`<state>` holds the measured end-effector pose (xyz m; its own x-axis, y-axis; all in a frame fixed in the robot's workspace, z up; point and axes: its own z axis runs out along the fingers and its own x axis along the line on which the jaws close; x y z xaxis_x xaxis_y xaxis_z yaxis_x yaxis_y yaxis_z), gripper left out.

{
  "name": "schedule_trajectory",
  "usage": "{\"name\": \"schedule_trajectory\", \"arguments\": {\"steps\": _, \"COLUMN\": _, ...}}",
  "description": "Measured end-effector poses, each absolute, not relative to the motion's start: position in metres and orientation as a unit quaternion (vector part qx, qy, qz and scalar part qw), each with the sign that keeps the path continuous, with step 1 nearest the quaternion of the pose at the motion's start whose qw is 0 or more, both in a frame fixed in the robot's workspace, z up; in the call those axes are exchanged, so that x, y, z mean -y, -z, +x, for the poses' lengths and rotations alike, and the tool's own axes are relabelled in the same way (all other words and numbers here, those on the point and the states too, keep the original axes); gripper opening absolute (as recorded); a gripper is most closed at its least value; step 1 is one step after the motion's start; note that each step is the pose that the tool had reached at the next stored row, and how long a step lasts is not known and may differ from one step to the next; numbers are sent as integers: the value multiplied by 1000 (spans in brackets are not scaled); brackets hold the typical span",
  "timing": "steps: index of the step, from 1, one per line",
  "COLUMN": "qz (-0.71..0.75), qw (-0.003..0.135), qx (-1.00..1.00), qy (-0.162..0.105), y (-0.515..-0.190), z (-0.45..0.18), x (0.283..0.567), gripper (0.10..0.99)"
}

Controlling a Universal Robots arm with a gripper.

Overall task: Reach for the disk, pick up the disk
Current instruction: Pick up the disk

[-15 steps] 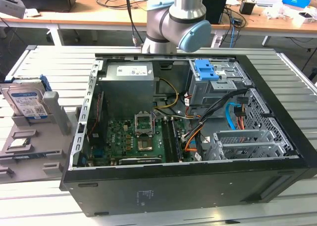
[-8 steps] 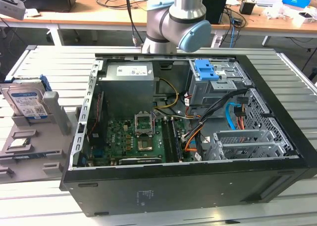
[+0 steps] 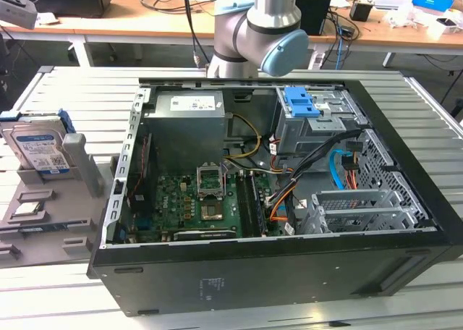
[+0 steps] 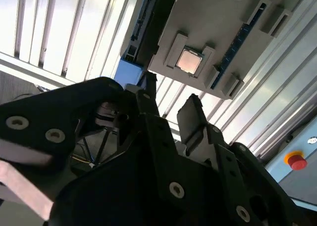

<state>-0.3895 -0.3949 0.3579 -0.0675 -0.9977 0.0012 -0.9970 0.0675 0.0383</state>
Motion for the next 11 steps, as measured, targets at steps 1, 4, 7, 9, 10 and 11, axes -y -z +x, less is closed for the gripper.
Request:
{"name": "schedule_trajectory", "arguments": {"steps": 1, "qz": 683, "qw": 14, "qx": 731, "qy": 14, "y": -358, "z": -389, "x": 395, "gripper": 478}}
{"name": "schedule_trajectory", "arguments": {"steps": 4, "qz": 683, "qw": 14, "qx": 730, "qy": 14, "y": -358, "z": -389, "x": 391, "gripper": 545}}
{"name": "schedule_trajectory", "arguments": {"steps": 7, "qz": 683, "qw": 13, "qx": 731, "qy": 14, "y": -358, "z": -389, "x": 378, "gripper": 545}}
{"name": "schedule_trajectory", "arguments": {"steps": 9, "qz": 683, "qw": 14, "qx": 730, "qy": 14, "y": -357, "z": -389, "x": 376, "gripper": 545}}
{"name": "schedule_trajectory", "arguments": {"steps": 10, "qz": 684, "qw": 13, "qx": 729, "qy": 14, "y": -355, "z": -389, "x": 376, "gripper": 545}}
{"name": "schedule_trajectory", "arguments": {"steps": 11, "qz": 685, "qw": 13, "qx": 728, "qy": 14, "y": -353, "z": -390, "x": 375, "gripper": 545}}
